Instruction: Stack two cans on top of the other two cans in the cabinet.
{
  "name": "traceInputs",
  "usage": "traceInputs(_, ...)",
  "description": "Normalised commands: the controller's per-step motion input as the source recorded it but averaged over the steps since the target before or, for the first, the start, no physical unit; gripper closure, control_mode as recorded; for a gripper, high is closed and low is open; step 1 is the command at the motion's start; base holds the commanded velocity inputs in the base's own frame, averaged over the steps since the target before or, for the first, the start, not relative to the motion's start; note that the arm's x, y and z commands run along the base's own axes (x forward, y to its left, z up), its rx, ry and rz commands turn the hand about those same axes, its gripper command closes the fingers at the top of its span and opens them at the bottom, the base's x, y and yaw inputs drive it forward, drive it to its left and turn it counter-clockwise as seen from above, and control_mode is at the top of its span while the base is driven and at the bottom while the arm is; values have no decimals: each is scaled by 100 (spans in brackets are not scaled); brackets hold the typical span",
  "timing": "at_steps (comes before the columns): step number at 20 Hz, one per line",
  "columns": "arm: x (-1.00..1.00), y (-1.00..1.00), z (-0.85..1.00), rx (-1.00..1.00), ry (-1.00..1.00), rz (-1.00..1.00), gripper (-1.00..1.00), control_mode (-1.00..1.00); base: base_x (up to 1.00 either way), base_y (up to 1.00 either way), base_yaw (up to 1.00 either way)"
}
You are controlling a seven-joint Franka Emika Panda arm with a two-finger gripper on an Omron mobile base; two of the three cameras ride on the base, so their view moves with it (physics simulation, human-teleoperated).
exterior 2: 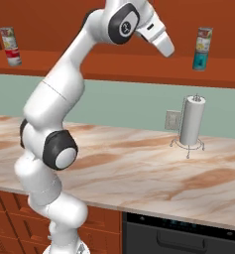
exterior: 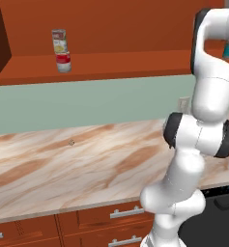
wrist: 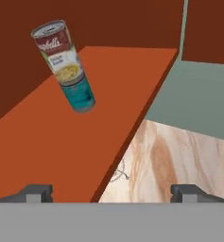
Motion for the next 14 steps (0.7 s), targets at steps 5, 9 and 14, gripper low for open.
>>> traceInputs(5,-71,36,-94,-17,-22,0,-100,-100,0,0,0)
traceInputs(9,-28,33,-85,-12,5,0,-100,-100,0,0,0)
traceInputs(14,-24,35,-56,-9,29,0,-100,-100,0,0,0)
